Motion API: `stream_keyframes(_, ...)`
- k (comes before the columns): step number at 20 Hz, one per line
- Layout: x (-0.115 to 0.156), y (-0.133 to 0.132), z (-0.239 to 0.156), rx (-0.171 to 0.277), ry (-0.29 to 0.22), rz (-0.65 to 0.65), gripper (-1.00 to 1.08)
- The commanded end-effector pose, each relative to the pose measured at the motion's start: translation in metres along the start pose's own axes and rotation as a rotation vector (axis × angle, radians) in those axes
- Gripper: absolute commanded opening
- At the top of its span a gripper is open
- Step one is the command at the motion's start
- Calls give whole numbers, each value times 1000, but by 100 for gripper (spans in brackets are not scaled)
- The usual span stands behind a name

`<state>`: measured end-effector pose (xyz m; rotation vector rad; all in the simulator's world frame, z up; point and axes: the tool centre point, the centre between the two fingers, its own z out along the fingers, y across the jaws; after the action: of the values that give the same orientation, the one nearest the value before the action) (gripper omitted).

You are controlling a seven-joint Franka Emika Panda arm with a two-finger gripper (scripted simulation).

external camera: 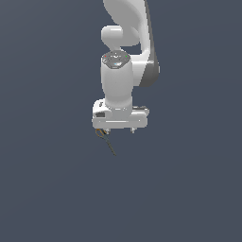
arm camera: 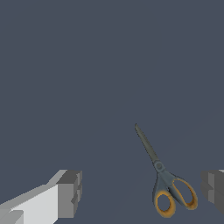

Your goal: Pick up the object and move it to a goal position.

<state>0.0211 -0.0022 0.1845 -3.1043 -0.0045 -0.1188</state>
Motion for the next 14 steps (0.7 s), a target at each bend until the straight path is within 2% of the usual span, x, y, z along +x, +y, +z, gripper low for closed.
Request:
stream_keyframes(1,-3,8,10,-4,-6,-19,100)
stream_keyframes(14,-42,67,90,-24,-59,-202,100)
